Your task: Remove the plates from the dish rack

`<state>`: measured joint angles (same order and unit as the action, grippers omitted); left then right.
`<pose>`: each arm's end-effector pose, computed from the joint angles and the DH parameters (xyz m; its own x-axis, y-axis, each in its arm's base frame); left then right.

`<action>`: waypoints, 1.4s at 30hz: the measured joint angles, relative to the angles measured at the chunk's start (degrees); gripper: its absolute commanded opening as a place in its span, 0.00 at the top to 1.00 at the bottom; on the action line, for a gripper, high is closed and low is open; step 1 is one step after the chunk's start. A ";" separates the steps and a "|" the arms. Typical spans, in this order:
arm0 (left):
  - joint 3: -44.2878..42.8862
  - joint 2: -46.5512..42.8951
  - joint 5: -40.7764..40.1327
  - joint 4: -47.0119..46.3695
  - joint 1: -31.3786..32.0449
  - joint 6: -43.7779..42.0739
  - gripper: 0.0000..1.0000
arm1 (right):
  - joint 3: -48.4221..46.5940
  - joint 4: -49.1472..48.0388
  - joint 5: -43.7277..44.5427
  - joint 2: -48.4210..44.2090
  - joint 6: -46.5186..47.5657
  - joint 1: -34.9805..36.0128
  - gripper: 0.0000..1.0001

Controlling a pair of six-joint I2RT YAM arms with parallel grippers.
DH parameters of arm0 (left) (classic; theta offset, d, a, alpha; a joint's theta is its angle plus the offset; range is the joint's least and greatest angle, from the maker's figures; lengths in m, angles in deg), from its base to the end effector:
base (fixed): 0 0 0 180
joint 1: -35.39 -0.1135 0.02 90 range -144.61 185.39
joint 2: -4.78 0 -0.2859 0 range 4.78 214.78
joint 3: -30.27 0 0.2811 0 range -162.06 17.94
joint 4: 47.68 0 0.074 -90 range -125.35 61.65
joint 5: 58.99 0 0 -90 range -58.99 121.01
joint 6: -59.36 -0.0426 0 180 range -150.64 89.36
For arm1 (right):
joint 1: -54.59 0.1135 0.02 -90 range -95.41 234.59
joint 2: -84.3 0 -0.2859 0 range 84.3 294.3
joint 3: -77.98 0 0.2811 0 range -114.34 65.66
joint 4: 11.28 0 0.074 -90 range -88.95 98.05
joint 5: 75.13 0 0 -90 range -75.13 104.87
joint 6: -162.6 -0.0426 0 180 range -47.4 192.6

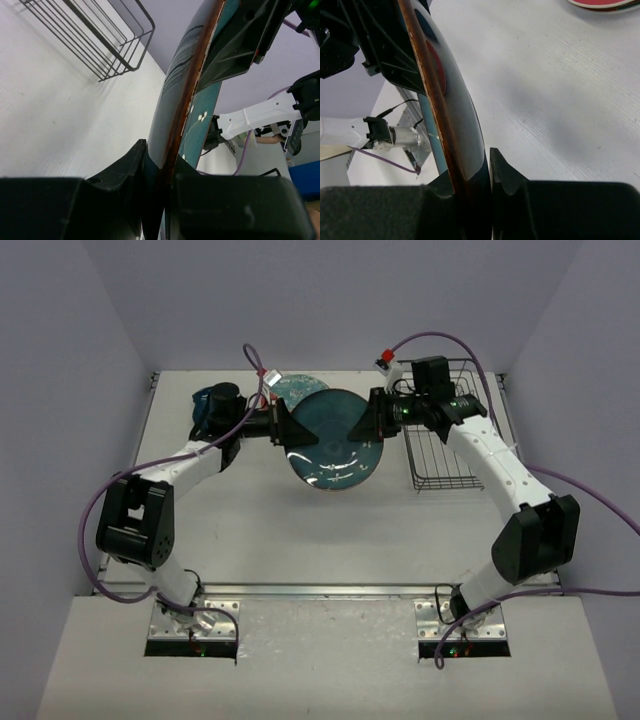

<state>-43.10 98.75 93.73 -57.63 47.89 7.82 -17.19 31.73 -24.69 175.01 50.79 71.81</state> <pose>0.3773 -0.1224 0.2825 -0.7334 -0.1294 -0.6674 0.6332 0.2272 -0.7399 0.3620 0.1406 0.3547 -0.8142 0.0475 -0.5786 -0.4324 0.6153 0.6591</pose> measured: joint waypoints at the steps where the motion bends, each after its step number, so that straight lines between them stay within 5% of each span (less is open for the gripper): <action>1: -0.02 0.41 0.74 -0.51 -0.64 0.54 1.00 | -0.26 -0.25 0.95 0.30 -0.30 0.48 0.42; 4: -0.02 2.23 0.80 -0.32 -3.55 1.52 1.00 | -1.84 -0.52 4.37 1.41 -1.51 -0.10 0.06; 5: -0.03 3.03 0.57 -0.11 -4.53 1.79 1.00 | -2.55 -0.62 5.27 1.80 -1.66 -0.57 0.01; 13: -7.96 14.73 -11.17 5.14 -13.32 2.96 1.00 | -6.08 1.16 14.48 4.96 -4.00 -5.34 0.01; 25: -26.50 29.04 -28.81 10.76 -14.06 0.99 1.00 | -1.68 3.22 18.95 2.19 -3.00 -8.57 0.01; 34: -31.75 37.48 -31.60 12.72 -13.86 4.02 1.00 | -0.48 3.81 20.08 -1.96 -0.85 -8.59 0.01; 42: -35.75 39.36 -32.13 13.40 -12.24 4.28 0.85 | -0.48 4.57 19.80 -1.84 -0.18 -8.61 0.01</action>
<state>-78.85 138.11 61.60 -44.23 35.65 12.10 -17.67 36.30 -4.90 173.17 50.61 63.19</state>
